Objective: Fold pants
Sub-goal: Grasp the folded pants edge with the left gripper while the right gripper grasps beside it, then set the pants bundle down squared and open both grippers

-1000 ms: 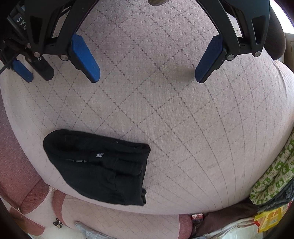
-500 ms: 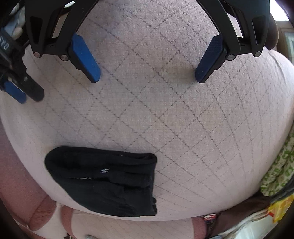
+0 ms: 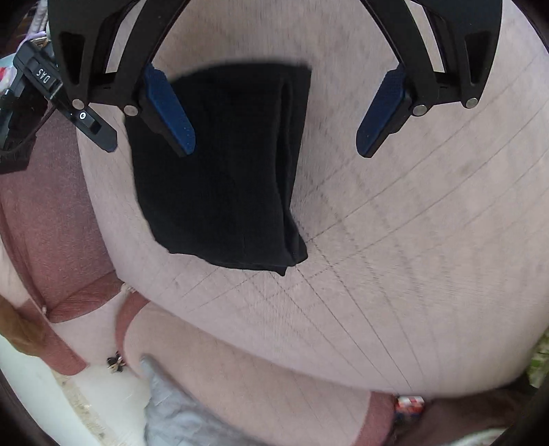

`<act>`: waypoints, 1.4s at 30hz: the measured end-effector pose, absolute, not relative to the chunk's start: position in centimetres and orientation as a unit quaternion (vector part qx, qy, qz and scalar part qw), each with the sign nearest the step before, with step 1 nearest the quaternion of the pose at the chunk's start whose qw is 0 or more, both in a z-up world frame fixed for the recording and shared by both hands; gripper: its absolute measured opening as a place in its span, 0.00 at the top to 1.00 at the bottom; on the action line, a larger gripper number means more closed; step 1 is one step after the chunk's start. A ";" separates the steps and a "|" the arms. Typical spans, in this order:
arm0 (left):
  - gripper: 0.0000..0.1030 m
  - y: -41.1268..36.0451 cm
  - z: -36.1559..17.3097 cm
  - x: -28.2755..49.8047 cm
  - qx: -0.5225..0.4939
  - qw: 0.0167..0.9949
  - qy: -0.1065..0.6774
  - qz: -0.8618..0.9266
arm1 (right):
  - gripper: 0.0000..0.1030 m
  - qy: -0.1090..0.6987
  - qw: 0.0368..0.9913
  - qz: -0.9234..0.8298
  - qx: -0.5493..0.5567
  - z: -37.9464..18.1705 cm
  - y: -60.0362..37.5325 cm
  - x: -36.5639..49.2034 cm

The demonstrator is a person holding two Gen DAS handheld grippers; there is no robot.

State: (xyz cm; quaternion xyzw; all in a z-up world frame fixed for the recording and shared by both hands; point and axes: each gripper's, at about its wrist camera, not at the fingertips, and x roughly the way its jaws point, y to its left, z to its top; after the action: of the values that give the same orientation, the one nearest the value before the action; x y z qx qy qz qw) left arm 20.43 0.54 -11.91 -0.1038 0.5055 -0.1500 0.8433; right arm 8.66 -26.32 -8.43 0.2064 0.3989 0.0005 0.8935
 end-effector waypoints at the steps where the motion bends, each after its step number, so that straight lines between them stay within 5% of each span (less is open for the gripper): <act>1: 0.08 0.0 -12.5 21.1 -0.102 0.841 0.510 -0.151 | 0.16 0.406 0.888 0.006 0.215 -9.0 -26.4 10.1; 5: 0.21 -1.0 -14.8 23.8 -0.112 0.820 0.536 -0.164 | 0.21 0.432 0.860 0.041 0.268 -11.7 -27.0 14.0; 6: 0.27 -1.4 -14.6 23.8 -0.110 0.824 0.531 -0.165 | 0.33 0.435 0.854 0.050 0.281 -12.2 -27.2 14.8; 7: 0.49 -1.4 -14.3 23.5 -0.112 0.823 0.530 -0.171 | 0.44 0.441 0.847 0.056 0.292 -12.7 -27.4 15.5; 9: 0.57 -2.0 -13.8 24.1 -0.121 0.813 0.537 -0.187 | 0.52 0.439 0.843 0.059 0.304 -12.9 -27.7 16.0; 14: 0.55 -3.4 -13.2 25.5 -0.090 0.831 0.523 -0.168 | 0.63 0.427 0.859 0.065 0.276 -11.0 -27.6 16.6; 16: 0.34 -2.7 -13.9 25.9 -0.102 0.826 0.531 -0.156 | 0.59 0.432 0.860 0.043 0.269 -11.1 -27.9 17.0; 17: 0.32 -2.4 -14.1 25.9 -0.108 0.823 0.535 -0.157 | 0.56 0.437 0.860 0.030 0.260 -11.3 -28.0 17.0; 20: 0.32 -1.0 -14.1 26.0 -0.139 0.810 0.543 -0.175 | 0.29 0.446 0.864 -0.008 0.231 -11.7 -28.3 16.3; 27: 0.32 1.9 -11.3 25.8 -0.168 0.829 0.505 -0.169 | 0.29 0.395 0.899 -0.015 0.187 -8.3 -26.9 10.5; 30: 0.32 1.0 -12.6 27.3 -0.124 0.833 0.526 -0.116 | 0.29 0.389 0.906 -0.032 0.163 -8.8 -25.7 8.7; 34: 0.19 -0.7 -13.4 27.9 -0.068 0.843 0.528 -0.076 | 0.24 0.419 0.893 -0.054 0.154 -11.6 -25.2 8.9; 42: 0.19 0.2 -9.6 22.3 -0.033 0.861 0.503 -0.074 | 0.24 0.380 0.908 -0.048 0.173 -8.6 -24.8 4.5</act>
State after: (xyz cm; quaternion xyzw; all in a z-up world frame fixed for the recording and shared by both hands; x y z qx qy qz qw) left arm 22.31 0.15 -9.60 -0.0328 0.5027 -0.0744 0.8606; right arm 4.54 -24.78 -8.60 0.1726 0.3799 -0.0478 0.9075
